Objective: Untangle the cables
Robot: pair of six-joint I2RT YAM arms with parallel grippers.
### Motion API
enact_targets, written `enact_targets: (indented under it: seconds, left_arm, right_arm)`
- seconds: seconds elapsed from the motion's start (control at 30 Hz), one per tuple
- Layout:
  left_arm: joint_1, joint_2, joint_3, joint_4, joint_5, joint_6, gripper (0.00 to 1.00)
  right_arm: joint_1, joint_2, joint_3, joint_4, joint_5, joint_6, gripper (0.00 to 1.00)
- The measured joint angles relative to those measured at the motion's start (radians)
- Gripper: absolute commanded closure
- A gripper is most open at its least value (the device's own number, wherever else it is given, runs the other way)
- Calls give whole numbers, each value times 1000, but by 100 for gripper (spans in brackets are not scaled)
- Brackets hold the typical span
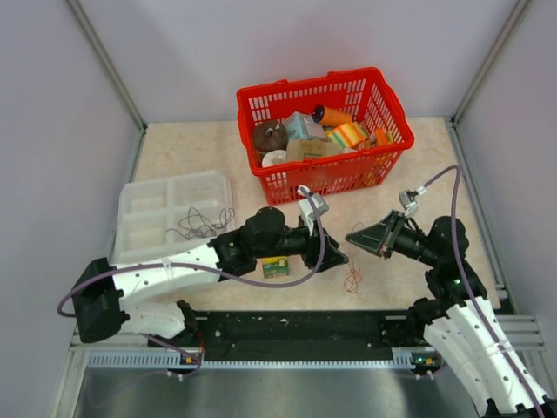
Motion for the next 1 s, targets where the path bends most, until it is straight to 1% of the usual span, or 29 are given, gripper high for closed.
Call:
enact_targets:
  seconds: [0.07, 0.17, 0.3, 0.33, 0.37, 0.4, 0.43, 0.47, 0.5, 0.53, 0.6, 0.63, 0.7, 0.8, 0.87, 1.0]
  left_arm:
    - [0, 49, 23, 24, -11, 0, 43]
    - [-7, 124, 58, 64, -4, -7, 48]
    - [-17, 201, 85, 147, 39, -40, 52]
    - [-20, 212, 85, 165, 50, -48, 58]
    - [-23, 223, 85, 186, 66, -62, 68]
    - [-26, 232, 85, 203, 75, -72, 78]
    - [-29, 237, 85, 209, 71, -80, 91]
    - [-27, 240, 85, 208, 64, -87, 96]
    - [-23, 243, 85, 204, 64, -89, 100]
    - [-22, 243, 86, 195, 50, -85, 100]
    - [-26, 241, 87, 165, 9, -68, 100]
    - [-29, 236, 87, 136, -19, -57, 100]
    - [-32, 214, 87, 104, -78, -30, 100]
    - [-30, 137, 87, 51, -180, 2, 100]
    - [-26, 71, 86, -4, -253, 10, 100]
    - [-14, -18, 86, -44, -354, 7, 100]
  right_arm:
    - [3, -18, 0, 6, -1, 28, 100]
    - [5, -28, 0, 11, -1, 64, 100]
    - [6, -42, 0, 27, 0, 101, 100]
    - [6, -45, 0, 29, 0, 105, 100]
    - [6, -47, 0, 31, 0, 110, 100]
    - [8, -47, 0, 33, 0, 114, 100]
    - [8, -48, 0, 34, -9, 120, 100]
    - [8, -53, 0, 35, -9, 123, 94]
    - [9, -59, 0, 36, -2, 124, 86]
    - [8, -64, 1, 39, 8, 117, 69]
    - [9, -68, 12, 8, 27, 76, 47]
    - [10, -68, 31, -32, 49, 30, 39]
    - [10, -66, 67, -132, 113, -79, 34]
    - [10, -52, 75, -223, 182, -198, 34]
    - [10, -29, 61, -257, 214, -254, 33]
    - [11, -14, -10, -328, 282, -348, 31]
